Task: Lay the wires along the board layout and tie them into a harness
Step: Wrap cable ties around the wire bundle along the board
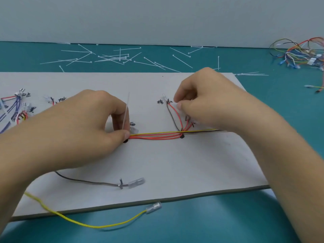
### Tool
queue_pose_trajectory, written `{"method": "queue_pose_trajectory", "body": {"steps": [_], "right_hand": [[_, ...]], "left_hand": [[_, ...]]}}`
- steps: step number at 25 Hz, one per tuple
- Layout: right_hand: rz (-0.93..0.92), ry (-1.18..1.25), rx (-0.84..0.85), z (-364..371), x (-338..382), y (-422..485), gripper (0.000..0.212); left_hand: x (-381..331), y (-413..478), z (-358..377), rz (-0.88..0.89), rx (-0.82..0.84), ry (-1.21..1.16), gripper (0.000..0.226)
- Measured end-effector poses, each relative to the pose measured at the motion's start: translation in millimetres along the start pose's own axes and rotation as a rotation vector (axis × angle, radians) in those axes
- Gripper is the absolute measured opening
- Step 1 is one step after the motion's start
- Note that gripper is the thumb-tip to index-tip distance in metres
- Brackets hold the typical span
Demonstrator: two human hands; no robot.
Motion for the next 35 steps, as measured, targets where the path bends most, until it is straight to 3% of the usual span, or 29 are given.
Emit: {"method": "queue_pose_trajectory", "body": {"steps": [3, 11, 19, 25, 30, 35], "right_hand": [[-0.002, -0.034, 0.000, -15.7, -17.3, -1.4, 0.012], [-0.075, 0.017, 0.208, -1.9, -18.4, -7.9, 0.010], [-0.066, 0.021, 0.218, 1.1, -12.3, -9.7, 0.015], [-0.076, -0.004, 0.238, 7.4, -6.3, -16.8, 0.015], [-0.075, 0.002, 0.267, 7.2, -7.5, -16.3, 0.015], [-0.082, 0.011, 0.284, 7.9, -7.9, -16.0, 0.012]], "left_hand": [[-0.3, -0.8, -0.3, 0.009, -0.012, 0.007, 0.024], [2.4, 3.3, 5.3, 0.011, -0.028, -0.029, 0.024], [8.0, 8.2, 6.1, -0.009, 0.094, -0.158, 0.035], [9.8, 2.9, 4.0, 0.033, 0.137, -0.212, 0.031], [-8.3, -0.2, 4.5, 0.160, 0.043, -0.154, 0.033], [-26.9, -0.4, 18.1, 0.232, 0.044, -0.233, 0.010]]}}
Point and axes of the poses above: each hand's wrist, its own y-axis towards the middle knuckle, its own z-axis out of the palm, x = y × z, the point moved 7 cm from there along y, towards the middle knuckle, and after that the axes turned 1 degree about -z, right-handed, at the moved point
